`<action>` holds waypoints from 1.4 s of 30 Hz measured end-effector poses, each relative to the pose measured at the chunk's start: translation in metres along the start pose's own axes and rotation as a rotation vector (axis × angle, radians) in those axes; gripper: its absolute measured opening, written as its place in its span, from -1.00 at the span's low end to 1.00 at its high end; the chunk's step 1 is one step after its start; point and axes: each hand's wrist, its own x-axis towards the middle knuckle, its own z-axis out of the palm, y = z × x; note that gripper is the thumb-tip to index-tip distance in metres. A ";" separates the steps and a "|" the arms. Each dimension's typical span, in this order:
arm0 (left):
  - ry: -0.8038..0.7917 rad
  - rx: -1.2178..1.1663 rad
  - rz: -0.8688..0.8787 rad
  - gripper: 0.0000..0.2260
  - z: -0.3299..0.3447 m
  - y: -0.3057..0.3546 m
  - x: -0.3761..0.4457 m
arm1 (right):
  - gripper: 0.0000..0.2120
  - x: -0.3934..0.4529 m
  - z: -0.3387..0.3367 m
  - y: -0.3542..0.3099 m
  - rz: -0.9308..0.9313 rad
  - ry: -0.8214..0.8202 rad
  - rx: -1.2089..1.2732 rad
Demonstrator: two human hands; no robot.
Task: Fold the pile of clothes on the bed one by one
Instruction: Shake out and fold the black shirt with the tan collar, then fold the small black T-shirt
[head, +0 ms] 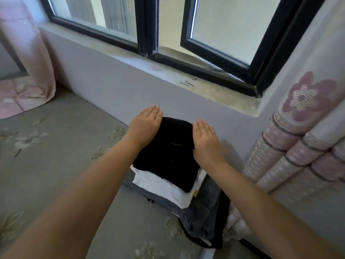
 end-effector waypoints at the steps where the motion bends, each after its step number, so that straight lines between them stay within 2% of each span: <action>1: 0.010 0.003 0.013 -0.70 0.007 -0.008 0.012 | -0.45 0.013 0.004 0.003 0.015 0.006 0.019; 3: 0.053 -0.023 0.044 -0.69 0.039 -0.014 0.026 | -0.46 0.029 0.026 0.003 0.017 0.055 0.011; 4: 0.024 -0.038 0.048 -0.66 0.059 -0.014 0.027 | -0.46 0.033 0.043 0.002 0.019 0.087 -0.002; 5: -0.076 -0.053 0.034 -0.61 0.079 -0.010 0.023 | -0.45 0.035 0.060 0.000 0.020 0.122 -0.008; 6: -0.270 -0.063 0.018 -0.56 0.104 -0.003 0.014 | -0.44 0.033 0.079 -0.003 0.028 0.065 -0.018; 8: -0.656 -0.119 0.003 -0.48 0.146 0.021 -0.021 | -0.40 0.017 0.124 -0.011 0.037 -0.284 -0.010; 9: -0.776 -0.168 -0.017 -0.43 0.161 0.034 -0.039 | -0.39 0.010 0.146 -0.012 0.041 -0.431 -0.014; 11: -0.873 -0.264 -0.066 -0.35 0.184 0.061 -0.070 | -0.35 -0.002 0.179 -0.012 0.049 -0.520 -0.030; 14: -0.825 -0.340 -0.222 -0.37 0.190 0.081 -0.090 | -0.29 -0.009 0.198 -0.011 0.049 -0.476 -0.018; 17: -0.798 -0.342 -0.307 -0.44 0.179 0.082 -0.094 | -0.27 -0.005 0.189 -0.006 0.011 -0.475 -0.023; 21: -0.770 -0.355 -0.399 -0.49 0.140 0.076 -0.105 | -0.35 -0.004 0.164 -0.011 -0.078 -0.484 -0.025; 24: -0.794 -0.381 -0.547 -0.58 0.093 0.065 -0.132 | -0.41 -0.008 0.138 -0.041 -0.212 -0.448 -0.002; 26: -0.793 -0.352 -0.695 -0.62 0.055 0.058 -0.161 | -0.44 -0.012 0.115 -0.076 -0.329 -0.408 0.040; 29: -0.709 -0.234 -0.938 -0.63 -0.010 0.055 -0.222 | -0.45 -0.034 0.076 -0.145 -0.657 -0.321 0.155; 33: -0.644 -0.070 -1.268 -0.61 -0.100 0.068 -0.323 | -0.46 -0.097 0.021 -0.242 -1.002 -0.207 0.315; 36: -0.663 0.002 -1.509 -0.60 -0.169 0.100 -0.399 | -0.48 -0.159 -0.013 -0.301 -1.239 -0.133 0.334; 42: -0.678 0.172 -1.905 -0.61 -0.303 0.193 -0.548 | -0.54 -0.315 -0.064 -0.404 -1.489 -0.109 0.291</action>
